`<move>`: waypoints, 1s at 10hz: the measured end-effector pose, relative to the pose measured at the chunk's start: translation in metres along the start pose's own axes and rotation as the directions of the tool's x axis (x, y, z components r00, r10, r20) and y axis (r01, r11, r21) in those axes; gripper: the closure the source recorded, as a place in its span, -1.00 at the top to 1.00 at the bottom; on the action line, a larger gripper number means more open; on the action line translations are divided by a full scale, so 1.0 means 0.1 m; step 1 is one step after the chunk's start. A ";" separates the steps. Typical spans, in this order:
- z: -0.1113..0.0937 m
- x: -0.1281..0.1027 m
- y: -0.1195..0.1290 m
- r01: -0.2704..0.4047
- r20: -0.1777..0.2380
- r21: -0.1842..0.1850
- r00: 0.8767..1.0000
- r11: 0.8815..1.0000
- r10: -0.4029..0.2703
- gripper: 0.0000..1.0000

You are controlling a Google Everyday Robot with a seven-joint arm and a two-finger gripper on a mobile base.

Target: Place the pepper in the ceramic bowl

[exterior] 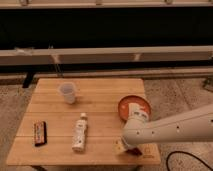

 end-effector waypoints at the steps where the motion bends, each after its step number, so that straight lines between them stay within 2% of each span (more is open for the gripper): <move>1: 0.02 -0.01 0.00 -0.002 -0.004 0.004 1.000 1.000 0.002 0.31; 2: 0.04 -0.01 -0.01 -0.005 -0.009 0.009 1.000 1.000 0.005 0.17; 3: 0.06 -0.01 -0.02 -0.011 -0.018 0.015 1.000 1.000 0.012 -0.14; 4: 0.07 -0.01 -0.02 -0.015 -0.021 0.016 1.000 1.000 0.015 -0.30; 7: 0.02 0.02 -0.06 -0.044 -0.012 0.001 0.999 0.999 0.044 -0.90; 8: -0.04 0.01 -0.07 -0.054 -0.001 -0.012 0.999 0.998 0.054 -0.99; 10: -0.23 -0.02 -0.10 -0.086 0.014 -0.044 0.996 0.995 0.086 -1.00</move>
